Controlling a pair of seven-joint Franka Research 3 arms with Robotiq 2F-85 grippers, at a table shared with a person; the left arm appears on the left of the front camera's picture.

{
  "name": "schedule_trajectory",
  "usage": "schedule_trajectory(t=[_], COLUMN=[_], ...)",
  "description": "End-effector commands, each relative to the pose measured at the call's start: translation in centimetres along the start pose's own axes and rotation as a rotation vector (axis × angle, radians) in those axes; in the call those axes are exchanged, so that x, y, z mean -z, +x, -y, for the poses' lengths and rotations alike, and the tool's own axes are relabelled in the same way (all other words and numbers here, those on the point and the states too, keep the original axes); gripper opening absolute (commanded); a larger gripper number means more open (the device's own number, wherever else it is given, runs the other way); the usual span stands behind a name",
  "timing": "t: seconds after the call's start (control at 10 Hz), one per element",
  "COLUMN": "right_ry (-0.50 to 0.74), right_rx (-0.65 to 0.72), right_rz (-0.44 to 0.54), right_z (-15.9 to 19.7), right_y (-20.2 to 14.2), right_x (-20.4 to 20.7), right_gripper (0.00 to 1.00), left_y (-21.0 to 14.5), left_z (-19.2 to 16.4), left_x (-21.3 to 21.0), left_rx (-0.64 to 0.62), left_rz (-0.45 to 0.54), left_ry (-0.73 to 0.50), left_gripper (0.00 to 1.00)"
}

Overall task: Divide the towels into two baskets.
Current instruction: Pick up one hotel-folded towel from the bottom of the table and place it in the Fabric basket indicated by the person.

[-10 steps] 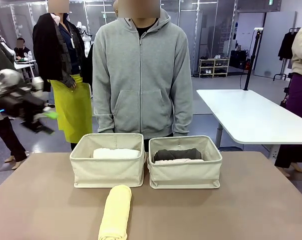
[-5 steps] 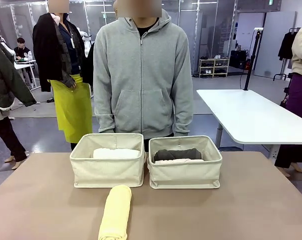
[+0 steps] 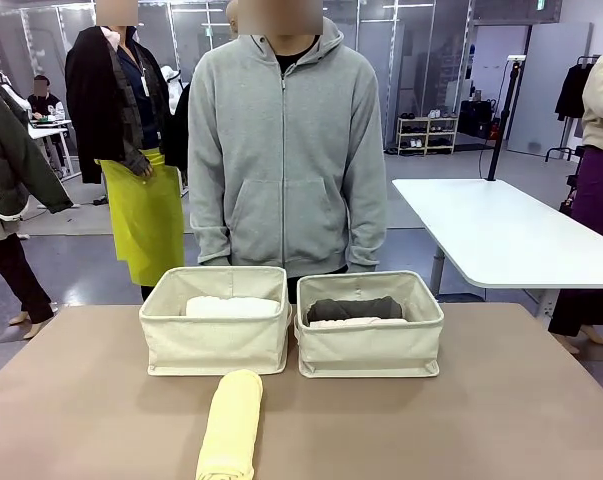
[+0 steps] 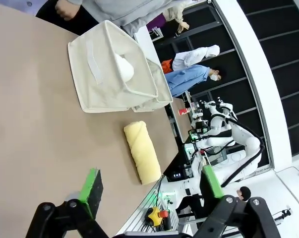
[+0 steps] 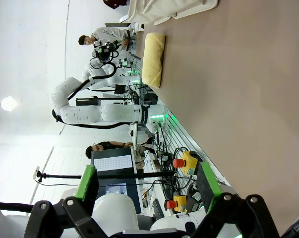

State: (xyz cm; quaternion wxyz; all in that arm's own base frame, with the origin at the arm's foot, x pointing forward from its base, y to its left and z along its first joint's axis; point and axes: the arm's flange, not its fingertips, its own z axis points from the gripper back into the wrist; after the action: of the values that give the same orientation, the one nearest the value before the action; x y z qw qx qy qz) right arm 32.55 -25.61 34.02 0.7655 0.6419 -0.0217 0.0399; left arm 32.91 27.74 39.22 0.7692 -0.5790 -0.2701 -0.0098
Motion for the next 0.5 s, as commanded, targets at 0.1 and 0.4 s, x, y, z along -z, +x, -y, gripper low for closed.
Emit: schedule_trajectory(t=[0.1,0.4], right_ry=[-0.011,-0.011], right_rx=[-0.001,-0.001], right_rz=[0.001,0.001], right_z=[-0.21,-0.21], right_y=[-0.13,-0.13], right_x=[0.2,0.2], right_gripper=[1.0,1.0], left_y=[-0.52,-0.52], left_z=[1.43,1.43], left_x=[0.15,0.15], left_rx=[-0.028,-0.028], left_rz=[0.01,0.01], left_ry=[-0.001,-0.001], left_gripper=[1.0,1.0])
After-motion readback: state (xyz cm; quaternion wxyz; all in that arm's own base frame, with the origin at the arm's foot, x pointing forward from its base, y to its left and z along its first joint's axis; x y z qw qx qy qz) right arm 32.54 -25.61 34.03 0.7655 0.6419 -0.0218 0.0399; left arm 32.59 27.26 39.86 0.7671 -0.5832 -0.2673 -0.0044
